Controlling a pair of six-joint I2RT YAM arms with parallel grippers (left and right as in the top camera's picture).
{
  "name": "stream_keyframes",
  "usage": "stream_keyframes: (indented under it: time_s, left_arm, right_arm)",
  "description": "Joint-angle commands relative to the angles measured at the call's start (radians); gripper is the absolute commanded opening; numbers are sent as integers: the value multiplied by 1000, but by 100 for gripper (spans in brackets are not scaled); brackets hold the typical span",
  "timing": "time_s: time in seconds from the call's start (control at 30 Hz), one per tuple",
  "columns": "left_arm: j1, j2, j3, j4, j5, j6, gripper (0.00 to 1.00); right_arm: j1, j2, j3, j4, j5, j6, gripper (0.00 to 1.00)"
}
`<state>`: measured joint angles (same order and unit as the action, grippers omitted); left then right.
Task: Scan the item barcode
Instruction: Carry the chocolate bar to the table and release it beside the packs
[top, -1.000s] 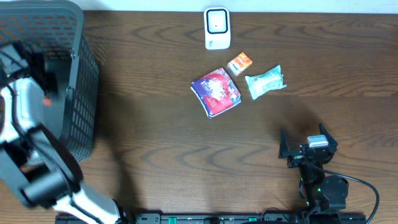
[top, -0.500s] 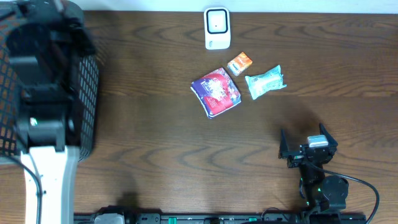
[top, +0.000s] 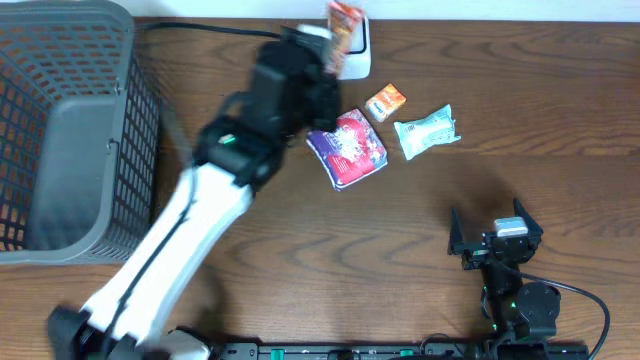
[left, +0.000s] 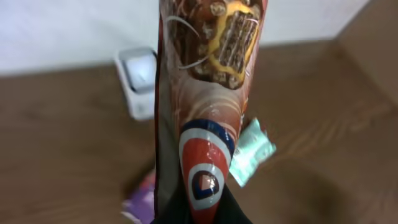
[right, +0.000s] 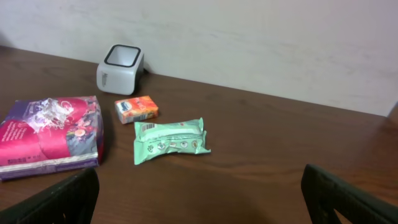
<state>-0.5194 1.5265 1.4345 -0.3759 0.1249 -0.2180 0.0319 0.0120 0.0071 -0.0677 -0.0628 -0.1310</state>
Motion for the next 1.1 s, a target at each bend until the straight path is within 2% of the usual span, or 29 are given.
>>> stream_keyframes:
  time_s: [0.0, 0.3, 0.33, 0.37, 0.4, 0.43, 0.6, 0.9, 1.07]
  left_arm:
    - [-42, 101, -6, 35, 6, -158, 7]
    - [-98, 317, -6, 144, 6, -521, 8]
    - [-98, 325, -6, 148, 6, -554, 9]
    - [-97, 330, -6, 150, 6, -576, 17]
    - [-97, 330, -6, 150, 6, -580, 29]
    - [-97, 329, -6, 151, 6, -580, 36]
    - [-91, 296, -6, 145, 8, -579, 53]
    - [-18, 101, -6, 142, 25, -561, 55]
    - [90, -56, -6, 130, 21, -414, 55]
  right_arm:
    - [-6, -5, -1, -4, 2, 14, 99]
    - [-6, -5, -1, -4, 2, 14, 99]
    - [-6, -5, -1, -4, 2, 14, 99]
    - [-6, -5, -1, -4, 2, 14, 99]
    - [-6, -5, -1, -4, 2, 14, 99]
    - [-6, -5, -1, -4, 2, 14, 99]
    - [-6, -5, -1, -4, 2, 14, 99]
    - [-6, -5, -1, -4, 2, 14, 99]
    - [-6, -5, -1, -4, 2, 14, 99]
